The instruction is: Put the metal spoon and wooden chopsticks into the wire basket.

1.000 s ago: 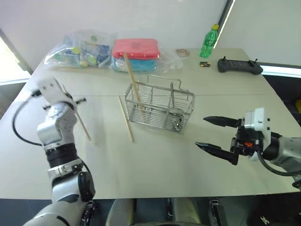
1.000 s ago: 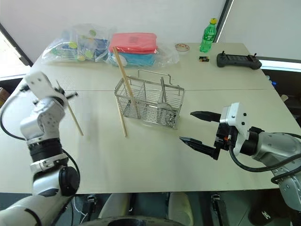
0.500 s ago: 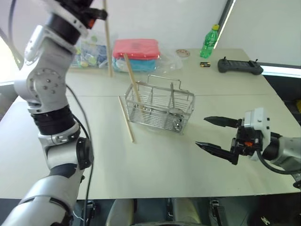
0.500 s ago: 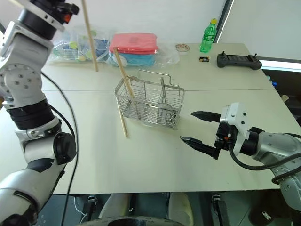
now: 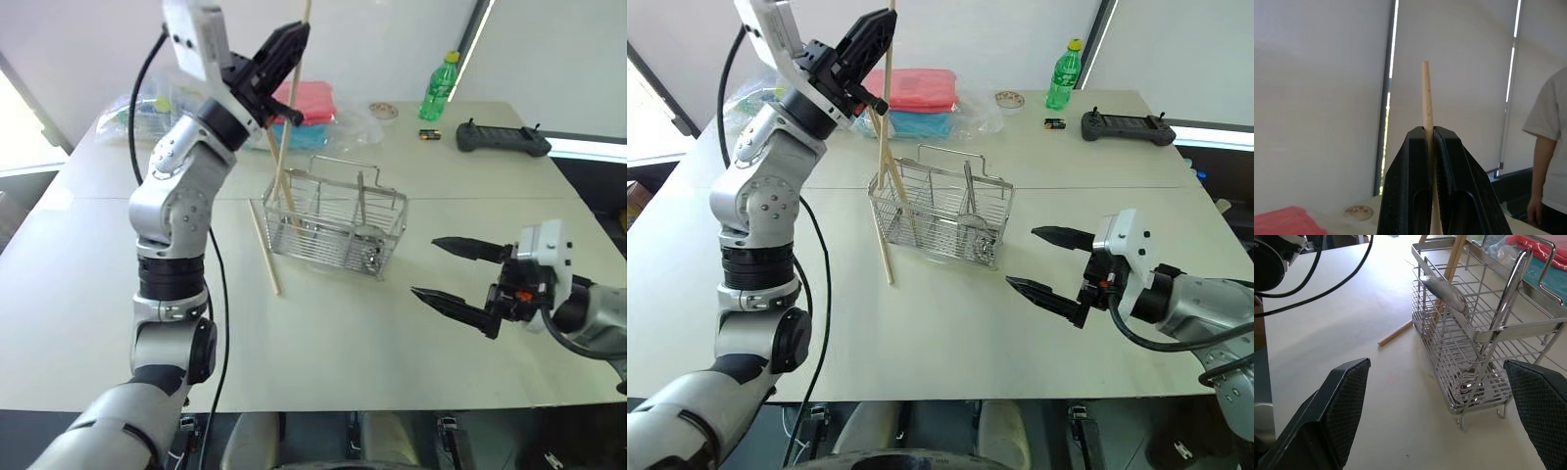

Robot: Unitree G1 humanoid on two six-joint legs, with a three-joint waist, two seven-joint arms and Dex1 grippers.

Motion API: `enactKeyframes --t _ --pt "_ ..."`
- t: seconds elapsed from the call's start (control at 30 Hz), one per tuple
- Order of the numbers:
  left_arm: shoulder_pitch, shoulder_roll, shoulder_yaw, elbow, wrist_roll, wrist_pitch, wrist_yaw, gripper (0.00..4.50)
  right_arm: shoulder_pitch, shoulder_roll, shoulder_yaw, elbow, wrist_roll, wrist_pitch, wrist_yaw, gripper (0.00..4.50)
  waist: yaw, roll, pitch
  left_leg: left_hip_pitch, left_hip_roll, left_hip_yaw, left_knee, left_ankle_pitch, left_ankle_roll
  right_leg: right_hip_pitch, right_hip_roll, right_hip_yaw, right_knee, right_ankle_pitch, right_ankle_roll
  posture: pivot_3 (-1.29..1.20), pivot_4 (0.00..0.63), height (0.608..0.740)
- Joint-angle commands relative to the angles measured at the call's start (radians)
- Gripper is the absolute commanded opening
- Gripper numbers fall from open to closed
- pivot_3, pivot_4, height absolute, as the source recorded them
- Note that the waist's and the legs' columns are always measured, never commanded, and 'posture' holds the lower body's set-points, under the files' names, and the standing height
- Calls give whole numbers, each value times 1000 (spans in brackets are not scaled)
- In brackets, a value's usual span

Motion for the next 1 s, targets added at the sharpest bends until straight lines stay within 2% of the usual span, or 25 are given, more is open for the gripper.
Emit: enactKeyframes --t 0.03,0.1,0.13,0.23,0.4,0.43,0.6,0.77,0.9,1.0 --pt "-24 -14 -9 44 28 -68 -20 30 -8 8 -31 -32 34 0 -17 4500 0 0 0 0 0 0 0 0 0 0 0 0 0 0 0 0 150 692" --pt "-9 -21 -9 64 33 -88 -31 30 -9 8 -37 -34 43 4 -25 4500 0 0 0 0 0 0 0 0 0 0 0 0 0 0 0 0 150 692" --pt "-6 -24 -8 72 36 -96 -32 363 -8 7 -38 -35 47 5 -28 4500 -1 0 0 0 0 0 0 0 0 0 0 0 0 0 0 0 150 692" --pt "2 -33 -2 77 37 -117 -34 1536 -4 6 -41 -40 57 9 -38 4500 -1 0 0 0 0 0 -1 0 0 0 0 0 0 0 0 0 150 692" --pt "9 -35 12 15 -14 -67 -21 4215 -6 5 -41 -34 74 16 -53 4500 0 0 0 0 0 0 0 0 0 0 0 0 0 0 0 0 150 692" --pt "11 -27 17 -7 -31 -43 -16 4463 -7 4 -38 -29 72 14 -53 4500 -1 0 0 0 0 0 0 0 0 0 0 0 0 0 0 0 150 692" --pt "-17 32 102 -95 -145 110 81 4463 -9 6 -29 -20 69 6 -54 4500 -4 0 0 0 0 0 -1 0 0 0 0 0 0 0 0 0 150 692" --pt "-60 185 273 -3 -211 259 243 4463 9 17 -23 -27 59 -7 -49 4500 -8 1 0 1 0 -1 -1 0 0 0 1 0 1 -2 4 0 150 692" --pt "13 302 331 54 -175 281 260 4463 16 30 -21 -27 53 -13 -54 4500 -7 1 0 1 0 -1 -1 0 0 0 1 0 1 -1 4 0 150 692" --pt "81 350 306 103 -106 342 328 4463 23 36 -21 -30 48 -18 -54 4500 1 0 0 1 0 -1 -1 0 0 0 1 0 1 0 1 0 150 692"
